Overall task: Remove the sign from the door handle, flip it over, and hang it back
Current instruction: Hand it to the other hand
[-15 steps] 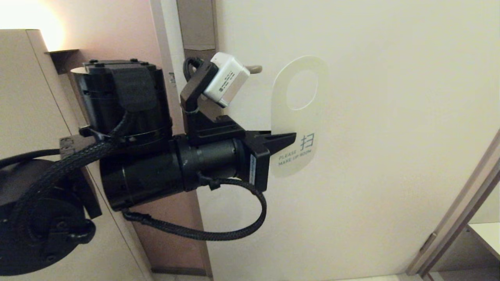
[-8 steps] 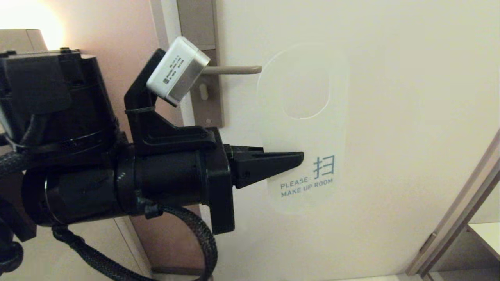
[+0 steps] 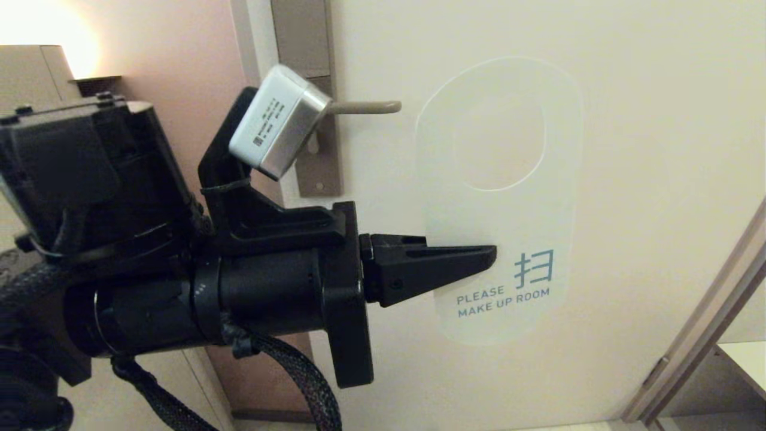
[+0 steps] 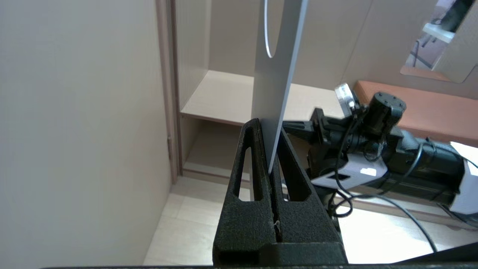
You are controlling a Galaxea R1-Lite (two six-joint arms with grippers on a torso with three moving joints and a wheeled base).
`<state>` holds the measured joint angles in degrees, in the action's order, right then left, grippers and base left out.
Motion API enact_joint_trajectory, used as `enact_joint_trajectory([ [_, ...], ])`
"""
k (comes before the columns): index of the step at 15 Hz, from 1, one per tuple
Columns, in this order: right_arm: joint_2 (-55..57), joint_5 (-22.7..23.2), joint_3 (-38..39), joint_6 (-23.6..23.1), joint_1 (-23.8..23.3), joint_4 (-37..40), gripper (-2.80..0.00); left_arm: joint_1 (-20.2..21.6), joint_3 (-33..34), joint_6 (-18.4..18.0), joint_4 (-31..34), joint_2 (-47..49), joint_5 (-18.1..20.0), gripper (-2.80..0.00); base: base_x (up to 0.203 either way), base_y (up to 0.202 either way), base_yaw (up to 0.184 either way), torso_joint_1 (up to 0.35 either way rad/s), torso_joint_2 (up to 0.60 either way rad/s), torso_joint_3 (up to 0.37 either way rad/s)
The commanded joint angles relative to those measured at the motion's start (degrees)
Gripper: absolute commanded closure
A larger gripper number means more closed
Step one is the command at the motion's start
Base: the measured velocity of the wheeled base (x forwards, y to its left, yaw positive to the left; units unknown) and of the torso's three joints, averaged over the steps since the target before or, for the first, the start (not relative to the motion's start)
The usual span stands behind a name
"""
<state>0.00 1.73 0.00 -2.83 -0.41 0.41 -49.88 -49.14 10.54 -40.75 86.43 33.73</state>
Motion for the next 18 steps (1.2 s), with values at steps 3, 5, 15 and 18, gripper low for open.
enact_joint_trajectory([
  [3,0.00,0.03,0.00,-0.07,-0.02,0.02,0.00,-1.71,3.41,0.35,-2.23,2.07,0.33,0.00,0.000,0.000,0.000,0.000,0.00,0.000],
  [5,0.00,0.03,0.00,-0.07,-0.02,0.02,0.00,-1.65,3.41,0.44,-2.55,3.31,2.06,0.00,0.000,0.000,0.000,0.000,0.00,0.000],
  [15,0.00,0.03,0.00,-0.42,-0.02,-0.06,0.00,-0.92,2.48,0.53,-6.62,6.47,3.46,0.00,0.000,0.000,0.000,0.000,0.00,0.000],
  [18,0.00,0.03,0.00,-0.43,0.06,0.00,0.00,0.22,1.72,0.81,-6.62,6.55,4.40,0.00,0.000,0.000,0.000,0.000,0.00,0.000],
])
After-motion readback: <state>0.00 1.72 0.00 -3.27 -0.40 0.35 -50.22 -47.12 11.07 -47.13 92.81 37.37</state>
